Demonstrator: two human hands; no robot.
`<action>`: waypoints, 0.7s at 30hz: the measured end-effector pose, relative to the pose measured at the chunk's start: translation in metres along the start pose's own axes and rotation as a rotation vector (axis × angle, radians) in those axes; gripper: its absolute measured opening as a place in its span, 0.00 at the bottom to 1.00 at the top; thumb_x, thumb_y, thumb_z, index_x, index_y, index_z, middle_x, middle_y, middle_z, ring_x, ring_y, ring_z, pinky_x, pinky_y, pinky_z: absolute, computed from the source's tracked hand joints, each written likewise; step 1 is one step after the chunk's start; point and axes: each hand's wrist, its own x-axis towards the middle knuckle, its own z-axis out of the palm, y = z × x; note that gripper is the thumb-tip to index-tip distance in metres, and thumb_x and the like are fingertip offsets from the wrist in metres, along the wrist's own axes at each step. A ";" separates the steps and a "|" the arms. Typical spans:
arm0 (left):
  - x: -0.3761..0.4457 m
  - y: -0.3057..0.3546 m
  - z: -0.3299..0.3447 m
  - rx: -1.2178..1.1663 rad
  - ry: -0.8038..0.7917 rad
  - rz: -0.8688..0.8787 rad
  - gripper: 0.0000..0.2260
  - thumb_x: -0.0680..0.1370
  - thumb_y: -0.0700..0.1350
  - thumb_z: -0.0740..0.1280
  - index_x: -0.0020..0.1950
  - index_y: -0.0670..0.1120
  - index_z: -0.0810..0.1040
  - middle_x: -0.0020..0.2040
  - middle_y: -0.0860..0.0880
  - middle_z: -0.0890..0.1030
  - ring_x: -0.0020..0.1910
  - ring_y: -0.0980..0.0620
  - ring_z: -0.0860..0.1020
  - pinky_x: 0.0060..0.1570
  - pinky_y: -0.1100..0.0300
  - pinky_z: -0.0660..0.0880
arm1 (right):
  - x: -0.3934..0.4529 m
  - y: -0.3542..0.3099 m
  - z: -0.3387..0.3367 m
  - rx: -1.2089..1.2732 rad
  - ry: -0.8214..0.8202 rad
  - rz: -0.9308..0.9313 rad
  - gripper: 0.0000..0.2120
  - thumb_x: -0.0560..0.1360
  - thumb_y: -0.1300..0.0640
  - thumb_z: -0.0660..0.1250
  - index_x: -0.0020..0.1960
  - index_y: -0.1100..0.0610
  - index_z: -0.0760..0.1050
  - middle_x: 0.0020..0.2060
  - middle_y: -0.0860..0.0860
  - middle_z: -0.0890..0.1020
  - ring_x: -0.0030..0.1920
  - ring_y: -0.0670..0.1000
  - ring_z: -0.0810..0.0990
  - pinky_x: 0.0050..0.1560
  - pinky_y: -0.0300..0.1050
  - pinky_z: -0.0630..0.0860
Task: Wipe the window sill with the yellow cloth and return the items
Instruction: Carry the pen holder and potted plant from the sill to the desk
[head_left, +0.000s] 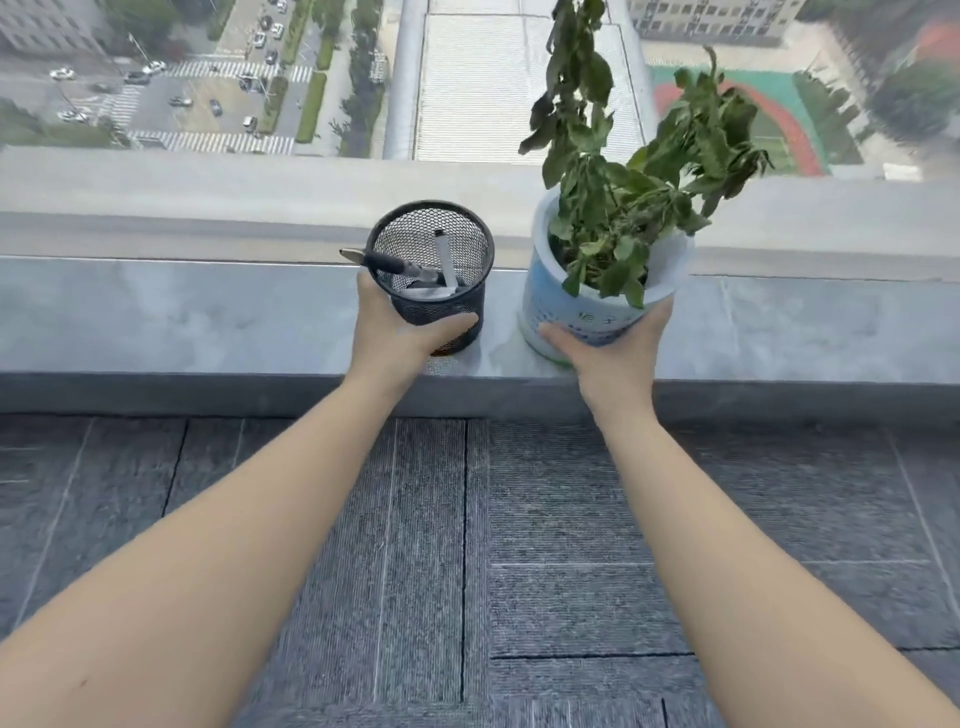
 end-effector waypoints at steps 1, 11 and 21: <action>0.003 -0.002 0.000 0.005 -0.001 0.003 0.40 0.51 0.52 0.76 0.58 0.42 0.65 0.58 0.43 0.77 0.57 0.49 0.77 0.63 0.47 0.72 | 0.001 0.002 0.000 -0.002 0.003 -0.006 0.50 0.59 0.57 0.79 0.72 0.57 0.53 0.68 0.54 0.67 0.69 0.52 0.67 0.70 0.54 0.67; 0.012 -0.005 0.001 0.076 -0.031 0.014 0.41 0.49 0.54 0.76 0.58 0.41 0.70 0.53 0.47 0.81 0.53 0.51 0.80 0.61 0.48 0.74 | 0.008 0.008 -0.001 -0.035 0.047 -0.050 0.43 0.58 0.62 0.80 0.64 0.62 0.58 0.56 0.47 0.71 0.58 0.46 0.73 0.52 0.25 0.73; -0.011 0.022 -0.017 0.039 0.013 0.046 0.42 0.49 0.55 0.74 0.60 0.46 0.65 0.56 0.49 0.75 0.57 0.50 0.75 0.60 0.53 0.71 | -0.014 -0.018 -0.006 -0.018 0.101 -0.042 0.43 0.56 0.61 0.80 0.65 0.58 0.61 0.62 0.54 0.68 0.61 0.47 0.70 0.60 0.41 0.74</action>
